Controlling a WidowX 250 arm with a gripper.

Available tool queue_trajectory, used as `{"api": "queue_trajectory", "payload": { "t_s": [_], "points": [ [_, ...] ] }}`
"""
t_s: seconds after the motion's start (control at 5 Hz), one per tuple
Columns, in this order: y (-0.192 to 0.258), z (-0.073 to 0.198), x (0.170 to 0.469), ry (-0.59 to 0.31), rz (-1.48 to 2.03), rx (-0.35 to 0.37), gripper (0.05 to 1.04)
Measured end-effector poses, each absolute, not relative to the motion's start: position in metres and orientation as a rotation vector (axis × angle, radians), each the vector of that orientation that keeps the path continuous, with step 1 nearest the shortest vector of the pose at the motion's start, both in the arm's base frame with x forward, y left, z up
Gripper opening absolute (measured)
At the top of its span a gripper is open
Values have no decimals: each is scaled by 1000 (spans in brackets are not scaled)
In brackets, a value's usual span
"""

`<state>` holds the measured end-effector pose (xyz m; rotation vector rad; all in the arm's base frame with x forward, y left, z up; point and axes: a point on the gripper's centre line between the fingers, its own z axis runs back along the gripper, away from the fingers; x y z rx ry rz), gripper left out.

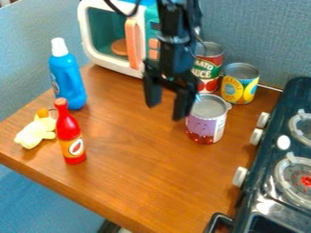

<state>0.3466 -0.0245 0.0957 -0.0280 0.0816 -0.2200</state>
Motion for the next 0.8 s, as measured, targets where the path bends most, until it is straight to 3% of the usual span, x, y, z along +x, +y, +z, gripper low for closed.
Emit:
{"api": "queue_trajectory", "payload": {
  "t_s": [0.2,0.4,0.8],
  "points": [
    [-11,115,329,98,-217,16,1000],
    [2,112,313,164,-226,52,1000],
    [38,108,282,173,-208,48,1001]
  ]
}}
